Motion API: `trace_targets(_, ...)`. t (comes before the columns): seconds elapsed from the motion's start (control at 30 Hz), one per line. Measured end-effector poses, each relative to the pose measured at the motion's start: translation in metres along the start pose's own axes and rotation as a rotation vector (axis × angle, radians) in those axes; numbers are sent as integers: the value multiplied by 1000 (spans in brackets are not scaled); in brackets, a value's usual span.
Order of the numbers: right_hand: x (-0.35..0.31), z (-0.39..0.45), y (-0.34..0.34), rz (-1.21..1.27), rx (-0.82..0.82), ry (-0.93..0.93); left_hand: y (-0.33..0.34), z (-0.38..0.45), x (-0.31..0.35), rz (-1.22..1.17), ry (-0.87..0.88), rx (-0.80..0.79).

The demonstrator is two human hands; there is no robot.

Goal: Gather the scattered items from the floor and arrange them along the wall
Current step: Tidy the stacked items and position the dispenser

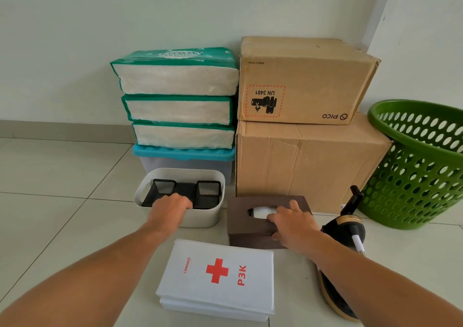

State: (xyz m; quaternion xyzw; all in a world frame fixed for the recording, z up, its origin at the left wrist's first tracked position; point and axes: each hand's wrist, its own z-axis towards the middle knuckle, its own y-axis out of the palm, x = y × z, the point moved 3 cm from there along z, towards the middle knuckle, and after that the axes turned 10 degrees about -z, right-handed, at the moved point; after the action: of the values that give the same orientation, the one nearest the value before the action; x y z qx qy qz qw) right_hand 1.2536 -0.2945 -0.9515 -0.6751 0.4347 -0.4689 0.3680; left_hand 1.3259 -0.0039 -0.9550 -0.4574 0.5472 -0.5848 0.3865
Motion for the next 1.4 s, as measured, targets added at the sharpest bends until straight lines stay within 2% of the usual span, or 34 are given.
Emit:
trace_targets(0.2, 1, -5, 4, 12, 65, -23, 8, 19, -24, -76, -50, 93)
trace_targets(0.37, 31, -28, -5, 384, 242, -93, 13, 21, -25, -82, -83, 106)
trace_targets(0.43, 49, -41, -11, 355, 437, -21, 12, 19, -20, -168, -97, 90)
trace_targets(0.5, 69, -56, -11, 258, 578, 171, 11, 14, -13, -249, -87, 64)
trace_targets(0.53, 78, -63, -8, 251, 591, 298, 9, 12, -7, -238, -54, 65)
trace_targets(0.6, 97, -76, 1, 329, 529, 572, 3, 7, 11, -153, 73, 124)
trace_targets(0.67, 113, -85, 19, 514, 305, 794, -19, 8, 34, -172, 214, 220)
trace_targets(0.73, 117, -90, 34, 733, 2, 846, -49, 17, 62, -230, 347, 280)
trace_targets(0.8, 113, -92, 39, 996, -181, 830, -82, 29, 93, -318, 401, 329)
trace_targets(0.87, 108, -92, 41, 1179, -275, 846, -110, 39, 124, -432, 391, 350)
trace_targets(0.93, 105, -92, 45, 1300, -282, 888, -124, 45, 150, -520, 348, 275)
trace_targets(1.03, 104, -93, 44, 1387, -203, 922, -121, 52, 172, -446, 275, 124)
trace_targets(1.13, 110, -99, 17, 1421, -46, 869, -116, 59, 176, -337, 261, 139)
trace_targets(1.27, 123, -124, -49, 1439, 98, 706, -124, 62, 173, -209, 279, 117)
trace_targets(1.4, 137, -148, -126, 1612, 313, 575, -142, 61, 173, -277, 241, 85)
